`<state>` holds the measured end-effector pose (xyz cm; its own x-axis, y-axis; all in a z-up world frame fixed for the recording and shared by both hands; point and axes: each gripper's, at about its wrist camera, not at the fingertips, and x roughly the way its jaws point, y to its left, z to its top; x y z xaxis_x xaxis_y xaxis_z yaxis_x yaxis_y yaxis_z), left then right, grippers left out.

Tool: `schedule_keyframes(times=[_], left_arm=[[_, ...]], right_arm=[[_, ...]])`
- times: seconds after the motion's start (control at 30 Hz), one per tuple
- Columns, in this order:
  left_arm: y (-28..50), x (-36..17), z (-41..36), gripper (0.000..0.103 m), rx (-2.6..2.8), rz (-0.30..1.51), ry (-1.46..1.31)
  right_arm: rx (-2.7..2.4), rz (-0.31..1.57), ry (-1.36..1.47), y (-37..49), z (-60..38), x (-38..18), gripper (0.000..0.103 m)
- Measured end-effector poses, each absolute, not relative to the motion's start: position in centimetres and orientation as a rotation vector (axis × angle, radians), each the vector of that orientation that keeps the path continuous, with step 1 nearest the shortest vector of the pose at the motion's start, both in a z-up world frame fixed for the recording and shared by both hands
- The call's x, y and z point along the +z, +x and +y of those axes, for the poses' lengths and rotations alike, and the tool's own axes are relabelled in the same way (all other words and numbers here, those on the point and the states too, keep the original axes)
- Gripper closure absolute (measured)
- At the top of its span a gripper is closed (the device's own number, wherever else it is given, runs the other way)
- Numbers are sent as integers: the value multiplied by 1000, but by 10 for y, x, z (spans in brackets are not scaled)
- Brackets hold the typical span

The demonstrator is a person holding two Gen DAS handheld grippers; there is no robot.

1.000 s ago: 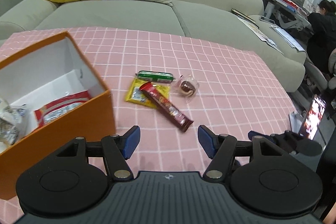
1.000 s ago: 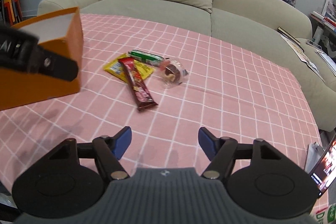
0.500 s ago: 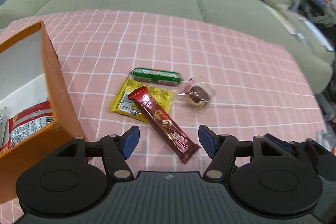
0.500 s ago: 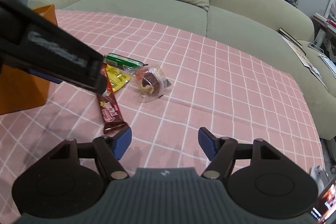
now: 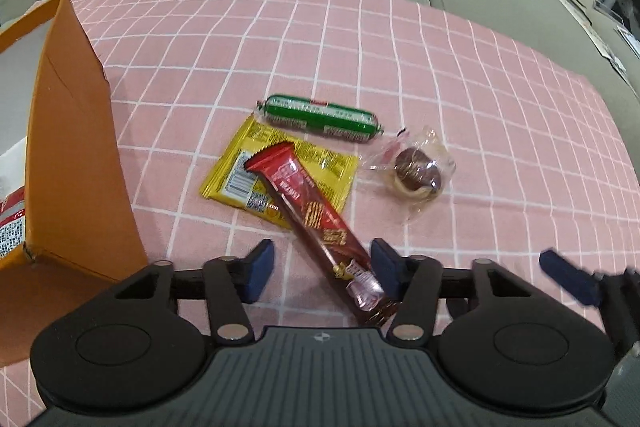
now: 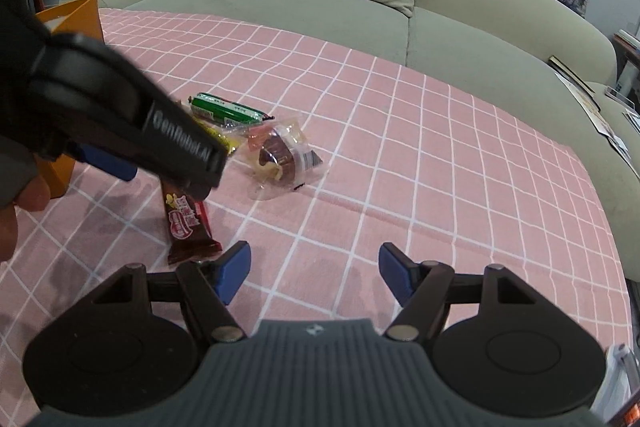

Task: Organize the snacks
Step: 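Grasp the red chocolate bar with the left tool while the right tool grasps the clear chocolate pack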

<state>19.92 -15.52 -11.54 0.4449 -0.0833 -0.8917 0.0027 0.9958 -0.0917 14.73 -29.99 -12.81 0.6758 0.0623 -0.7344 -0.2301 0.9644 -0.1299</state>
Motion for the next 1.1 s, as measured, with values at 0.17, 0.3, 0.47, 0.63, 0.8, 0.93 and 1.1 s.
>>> schedule_keyframes(times=[0.17,0.3,0.47,0.63,0.8,0.93,1.1], left_arm=[[194,-116,-143,55,-32,1137,-48],[190,-115,-136,59,6,1167,-4],[189,-111,-130,51,-47,1142,-111],[195,-111,-137,38,-54,1126,-211],[205,-117,-149,35,-23,1128,-235],[214,-125,-154,35,38,1141,-197],[217,-128,-154,49,26,1148,-146]], right_arm=[[213,779,-236,154,-298,-129,29],[254,764,-273,160,-296,-133,29],[270,760,-294,163,-298,-136,29],[258,755,-320,168,-299,-139,29],[270,745,-333,176,-300,-139,29],[297,720,-361,182,-298,-139,29],[341,685,-412,191,-291,-142,29]])
